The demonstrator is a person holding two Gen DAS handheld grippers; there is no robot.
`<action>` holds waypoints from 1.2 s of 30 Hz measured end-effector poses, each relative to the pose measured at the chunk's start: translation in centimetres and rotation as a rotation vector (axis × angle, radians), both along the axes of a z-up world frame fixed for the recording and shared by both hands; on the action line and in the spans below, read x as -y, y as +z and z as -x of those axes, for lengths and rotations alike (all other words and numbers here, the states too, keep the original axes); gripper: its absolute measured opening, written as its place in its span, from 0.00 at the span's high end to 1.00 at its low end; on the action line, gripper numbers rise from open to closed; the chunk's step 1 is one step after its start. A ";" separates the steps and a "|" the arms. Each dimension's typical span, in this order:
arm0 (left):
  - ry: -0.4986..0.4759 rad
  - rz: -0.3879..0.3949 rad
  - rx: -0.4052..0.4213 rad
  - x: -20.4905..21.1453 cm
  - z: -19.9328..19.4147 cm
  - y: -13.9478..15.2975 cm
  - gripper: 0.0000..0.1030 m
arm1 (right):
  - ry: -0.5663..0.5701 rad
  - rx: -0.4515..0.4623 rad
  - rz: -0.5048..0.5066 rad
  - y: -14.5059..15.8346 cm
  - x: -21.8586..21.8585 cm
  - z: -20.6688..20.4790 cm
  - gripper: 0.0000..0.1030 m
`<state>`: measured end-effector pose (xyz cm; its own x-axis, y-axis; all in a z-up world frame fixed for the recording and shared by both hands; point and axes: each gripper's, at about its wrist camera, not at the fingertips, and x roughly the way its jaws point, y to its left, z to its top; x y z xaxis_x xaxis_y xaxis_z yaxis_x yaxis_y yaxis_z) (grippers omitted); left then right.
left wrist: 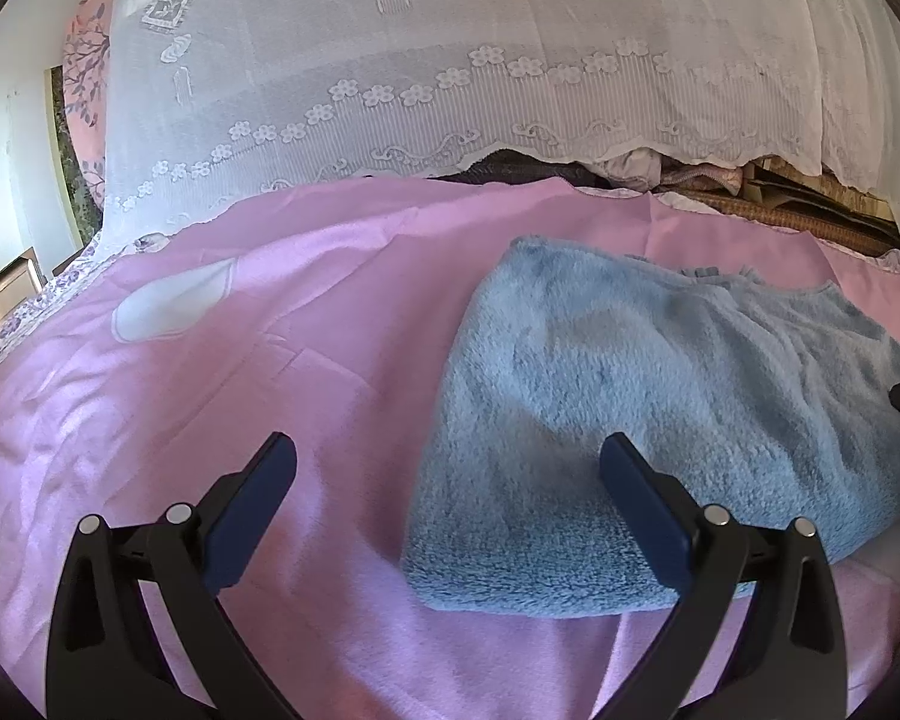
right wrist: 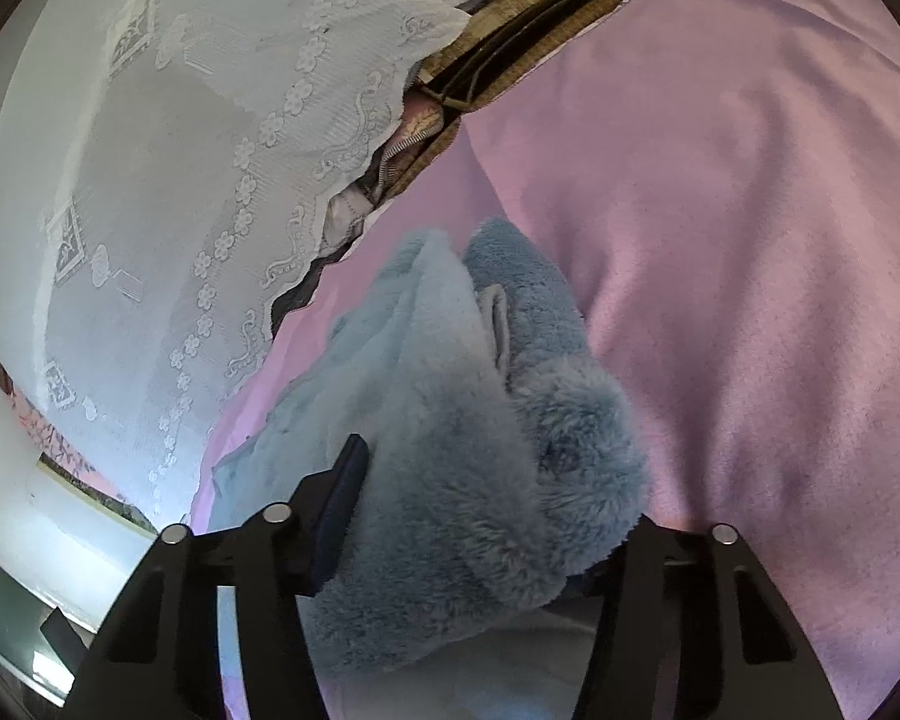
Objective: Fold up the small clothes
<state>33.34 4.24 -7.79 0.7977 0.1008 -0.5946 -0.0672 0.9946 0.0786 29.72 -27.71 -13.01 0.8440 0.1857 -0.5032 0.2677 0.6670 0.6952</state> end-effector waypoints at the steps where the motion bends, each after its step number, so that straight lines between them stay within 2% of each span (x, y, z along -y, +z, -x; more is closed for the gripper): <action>1: -0.001 0.000 -0.003 0.0 -0.1 0.0 0.04 | 0.000 -0.001 0.000 0.0 0.0 0.0 0.48; 6: -0.014 0.013 -0.049 0.2 -0.7 -0.6 0.04 | 0.006 -0.008 -0.001 0.0 0.0 -0.1 0.49; 9: -0.023 0.065 -0.104 -0.4 -1.5 -1.4 0.04 | 0.011 -0.012 0.010 0.0 0.0 -0.2 0.48; 11: -0.028 0.146 -0.153 -1.3 -2.2 -2.1 0.04 | 0.010 -0.011 0.010 0.0 0.0 -0.2 0.48; 14: -0.012 0.346 -0.199 -3.5 -3.0 -3.3 0.04 | 0.010 -0.012 0.011 0.0 0.0 -0.3 0.48; 15: -0.003 0.379 -0.196 -3.9 -3.1 -3.5 0.04 | 0.010 -0.012 0.012 0.0 0.0 -0.2 0.48; 19: 0.000 0.340 -0.195 -3.2 -3.0 -3.6 0.04 | 0.010 -0.010 0.006 0.1 0.2 -0.2 0.50; 24: -0.014 0.333 -0.202 -3.2 -3.0 -3.5 0.04 | 0.004 -0.005 0.001 0.2 0.4 0.1 0.58; 31: -0.019 0.303 -0.200 -3.0 -2.9 -3.3 0.04 | -0.002 0.016 0.003 0.6 0.4 0.4 0.63; 36: -0.017 0.300 -0.199 -2.9 -2.9 -3.3 0.04 | 0.006 0.059 0.116 2.7 -0.9 0.6 0.64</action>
<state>36.22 7.14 -11.05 0.6633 -0.1141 -0.7396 -0.0630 0.9763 -0.2071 29.10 -26.80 -10.30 0.8716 0.1340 -0.4715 0.2247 0.7457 0.6273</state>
